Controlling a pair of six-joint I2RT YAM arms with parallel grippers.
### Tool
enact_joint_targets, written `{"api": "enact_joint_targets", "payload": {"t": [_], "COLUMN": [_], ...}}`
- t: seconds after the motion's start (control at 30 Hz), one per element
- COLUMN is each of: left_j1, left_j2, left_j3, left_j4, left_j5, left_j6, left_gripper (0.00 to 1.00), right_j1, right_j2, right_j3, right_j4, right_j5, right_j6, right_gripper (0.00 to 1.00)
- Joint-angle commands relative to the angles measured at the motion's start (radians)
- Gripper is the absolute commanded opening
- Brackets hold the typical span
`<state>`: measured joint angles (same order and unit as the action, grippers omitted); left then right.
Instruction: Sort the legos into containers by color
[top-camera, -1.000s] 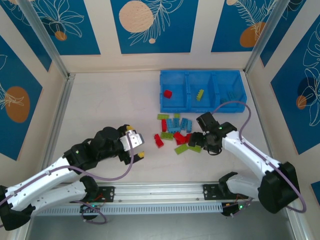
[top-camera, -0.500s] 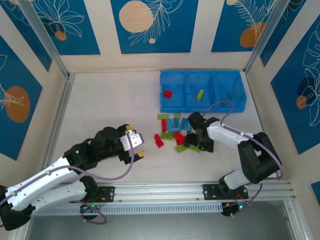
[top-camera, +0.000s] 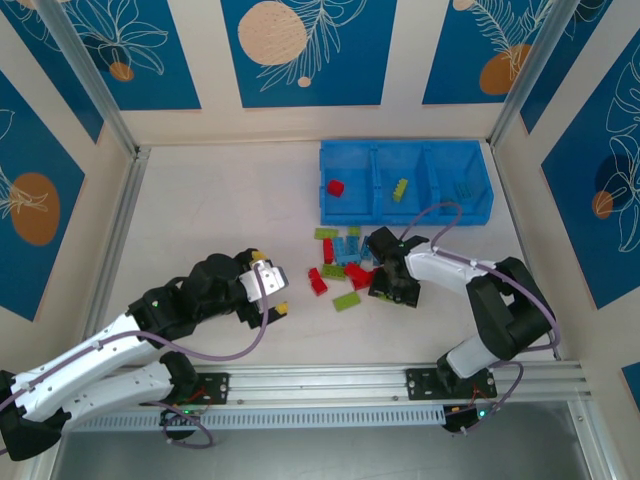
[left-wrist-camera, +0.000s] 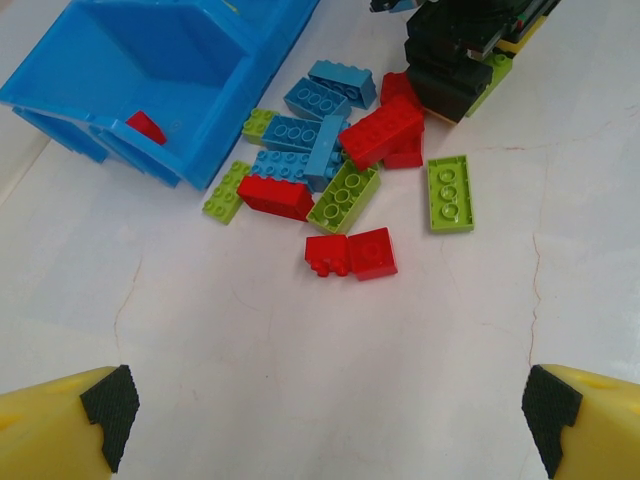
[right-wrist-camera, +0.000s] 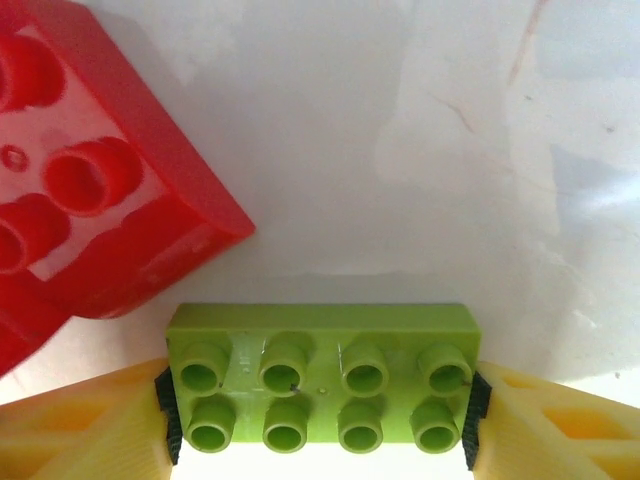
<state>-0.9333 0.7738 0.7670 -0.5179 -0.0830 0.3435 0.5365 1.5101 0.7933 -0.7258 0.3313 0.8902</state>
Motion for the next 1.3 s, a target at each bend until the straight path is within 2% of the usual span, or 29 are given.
{"api": "enact_joint_targets", "payload": {"t": [0.0,0.13,0.2,0.27,0.37,0.5,0.6,0.7,0.8,0.9,1.03,1.13,1.27], "left_j1": [0.005,0.005,0.004,0.005,0.005,0.006,0.008,0.008,0.008,0.008,0.008,0.008,0.008], "left_j2": [-0.004,-0.002,-0.003,-0.002,-0.004,-0.003,-0.008,-0.023,-0.034,-0.027,-0.007,-0.002,-0.002], "left_j3": [-0.008,-0.008,-0.008,-0.008,-0.008,-0.006,-0.003,-0.006,-0.013,-0.015,-0.008,-0.003,-0.003], "left_j4": [-0.022,-0.024,-0.024,-0.023,-0.021,-0.025,-0.034,-0.033,-0.028,-0.027,-0.032,-0.036,-0.045], "left_j5": [-0.004,-0.004,-0.008,-0.009,-0.008,-0.024,-0.043,-0.050,-0.044,-0.031,-0.016,-0.005,-0.007], "left_j6": [0.009,0.009,0.013,0.016,0.018,0.028,0.032,0.031,0.029,0.028,0.028,0.025,0.026], "left_gripper": [1.00,1.00,1.00,1.00,1.00,1.00,1.00,1.00,1.00,1.00,1.00,1.00,1.00], "right_j1": [0.006,-0.019,-0.063,-0.136,-0.259,-0.366,-0.392,-0.410,-0.425,-0.422,-0.417,-0.402,-0.286], "right_j2": [-0.100,-0.288,-0.355,-0.359,-0.238,0.054,0.273,0.438,0.508,0.479,0.367,0.214,-0.051], "right_j3": [-0.015,0.036,0.081,0.138,0.289,0.562,0.789,1.005,1.136,1.147,1.065,0.913,0.642], "right_j4": [-0.074,-0.129,-0.107,-0.046,0.026,0.039,-0.025,-0.120,-0.203,-0.212,-0.205,-0.162,-0.136], "right_j5": [0.050,0.120,0.143,0.131,0.083,0.013,0.003,0.003,0.000,0.003,-0.019,-0.086,-0.080], "right_j6": [0.062,0.059,0.012,-0.060,-0.158,-0.207,-0.207,-0.185,-0.168,-0.176,-0.199,-0.229,-0.261], "right_gripper": [0.67,0.62,0.60,0.59,0.58,0.58,0.60,0.67,0.76,0.83,0.87,0.87,0.87]}}
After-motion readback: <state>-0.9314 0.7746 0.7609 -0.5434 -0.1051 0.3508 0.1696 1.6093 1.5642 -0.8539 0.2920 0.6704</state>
